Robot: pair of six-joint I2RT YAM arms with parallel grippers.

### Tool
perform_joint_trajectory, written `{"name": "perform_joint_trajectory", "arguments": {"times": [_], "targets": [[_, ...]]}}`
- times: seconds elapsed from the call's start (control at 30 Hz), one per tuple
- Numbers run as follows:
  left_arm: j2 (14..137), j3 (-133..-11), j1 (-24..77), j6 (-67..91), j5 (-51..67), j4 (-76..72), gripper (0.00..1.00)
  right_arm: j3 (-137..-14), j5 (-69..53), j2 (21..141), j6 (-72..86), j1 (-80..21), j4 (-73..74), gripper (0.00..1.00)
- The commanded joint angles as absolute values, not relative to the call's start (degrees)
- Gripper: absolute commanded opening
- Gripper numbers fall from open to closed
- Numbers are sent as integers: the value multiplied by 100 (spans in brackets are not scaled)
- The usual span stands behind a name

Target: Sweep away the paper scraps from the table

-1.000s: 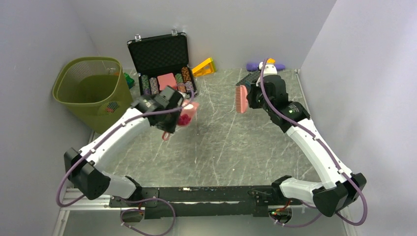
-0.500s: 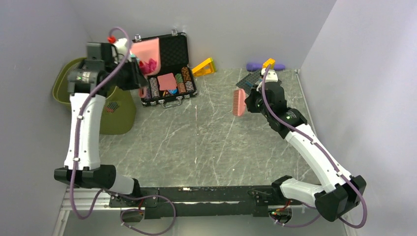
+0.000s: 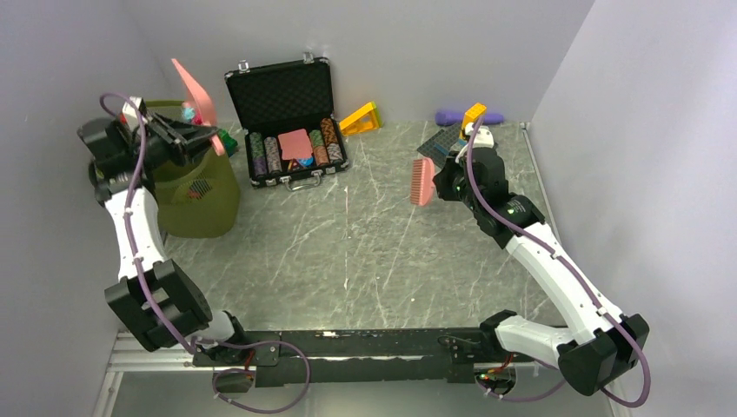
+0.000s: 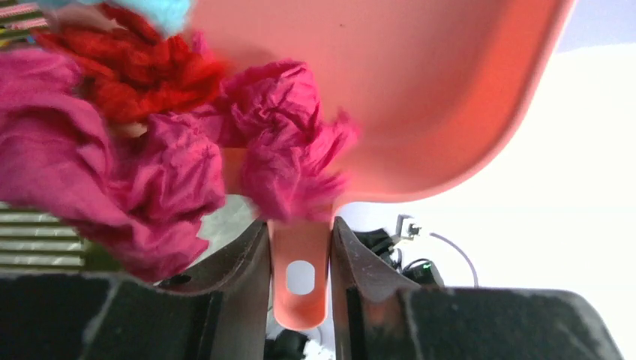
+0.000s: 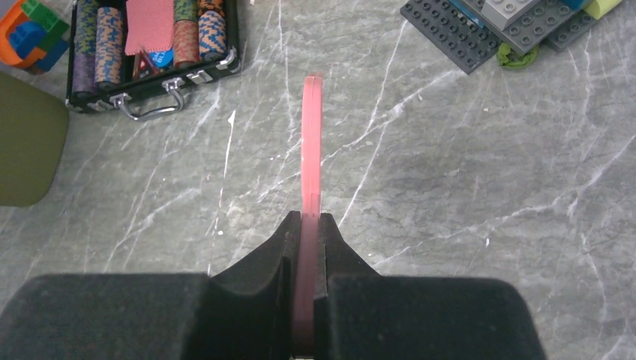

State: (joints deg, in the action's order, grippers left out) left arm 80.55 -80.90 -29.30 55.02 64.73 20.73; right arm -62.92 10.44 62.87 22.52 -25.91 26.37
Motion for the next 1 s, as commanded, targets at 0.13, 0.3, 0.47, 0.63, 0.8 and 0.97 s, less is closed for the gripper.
{"name": "perform_joint_trajectory", "arguments": {"times": [0.13, 0.3, 0.47, 0.63, 0.8, 0.97], "targets": [[8424, -5489, -3624, 13629, 6190, -8475, 0, -6253, 1126, 6028, 2347, -2566, 2285, 0], [8406, -5553, -3673, 13493, 6287, -8400, 0, -6244, 1151, 6018, 2363, -2562, 2268, 0], [8384, -5854, -3665, 13318, 6457, -8252, 0, -6267, 1119, 6023, 2381, -2561, 2276, 0], [8136, -5995, -3438, 12504, 6802, -7477, 0, -6218, 1161, 5973, 2382, -2564, 2261, 0], [7416, -6197, -2664, 9807, 7084, -4457, 0, -6136, 1179, 5915, 2419, -2568, 2200, 0], [7040, -8297, -1551, 3830, 4976, 3120, 0, -6039, 1238, 5833, 2469, -2557, 2129, 0]]}}
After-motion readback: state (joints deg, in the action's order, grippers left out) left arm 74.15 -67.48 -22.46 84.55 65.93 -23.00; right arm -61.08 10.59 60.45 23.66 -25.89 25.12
